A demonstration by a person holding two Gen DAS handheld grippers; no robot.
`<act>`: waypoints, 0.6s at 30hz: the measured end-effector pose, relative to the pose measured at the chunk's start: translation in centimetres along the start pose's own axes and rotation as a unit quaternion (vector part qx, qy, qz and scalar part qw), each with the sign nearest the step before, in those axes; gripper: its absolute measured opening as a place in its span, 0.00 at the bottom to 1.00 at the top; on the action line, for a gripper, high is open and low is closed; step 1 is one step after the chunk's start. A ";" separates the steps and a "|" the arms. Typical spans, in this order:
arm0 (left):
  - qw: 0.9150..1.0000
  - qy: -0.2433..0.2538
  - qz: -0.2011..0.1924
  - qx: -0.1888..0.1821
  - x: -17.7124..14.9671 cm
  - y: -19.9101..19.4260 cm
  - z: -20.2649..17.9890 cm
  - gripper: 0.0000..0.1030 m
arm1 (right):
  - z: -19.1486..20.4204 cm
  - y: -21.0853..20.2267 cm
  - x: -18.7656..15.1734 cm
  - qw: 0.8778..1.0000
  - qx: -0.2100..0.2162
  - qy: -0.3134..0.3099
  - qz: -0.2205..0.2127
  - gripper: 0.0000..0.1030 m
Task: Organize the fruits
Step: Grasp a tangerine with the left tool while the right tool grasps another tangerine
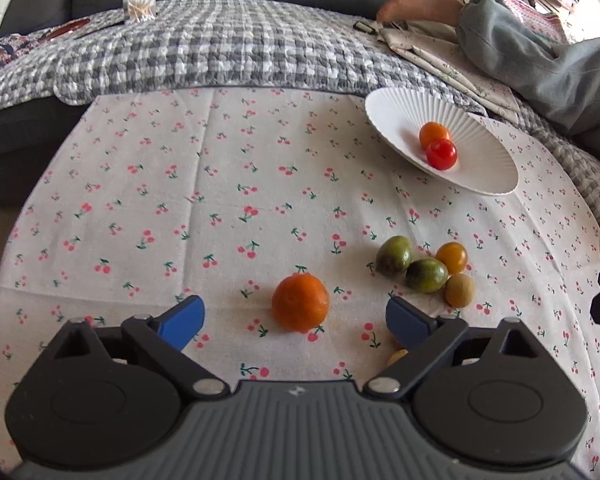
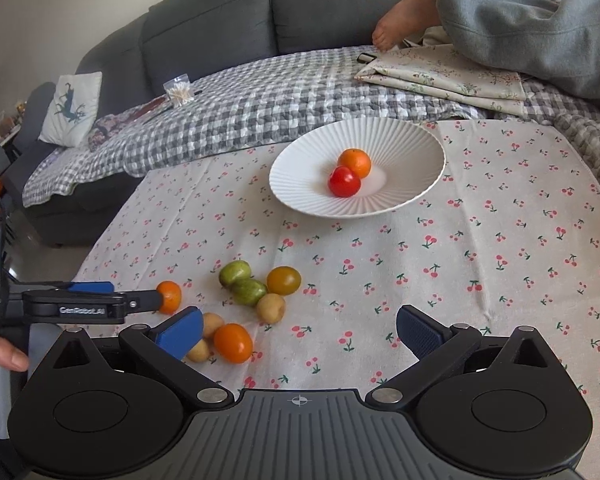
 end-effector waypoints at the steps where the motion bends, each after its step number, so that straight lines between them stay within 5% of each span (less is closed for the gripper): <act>1: 1.000 0.006 0.006 0.001 -0.1 0.5 -0.2 0.86 | 0.1 0.1 -0.1 1.000 0.000 -0.002 0.002 1.00; 10: 0.997 0.070 0.015 0.035 -0.9 3.2 -1.1 0.68 | -0.5 1.6 -0.8 1.000 -0.004 0.000 0.018 0.98; 14: 0.997 0.079 0.005 0.027 -0.6 2.8 -1.6 0.36 | -0.4 1.9 -1.0 1.000 0.001 -0.004 0.022 0.98; 18: 0.996 0.082 0.008 0.030 -0.5 2.7 -1.5 0.32 | 0.2 2.0 -1.2 1.000 0.007 -0.018 0.025 0.95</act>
Point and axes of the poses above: each gripper's, at about its wrist camera, not at the fingertips, and y roughly the way its jaws point, z to its left, x to its top, the point moved 9 cm from there along y, roughly the way its jaws point, and after that the axes turned 7 degrees about y, right-handed, at the moved point
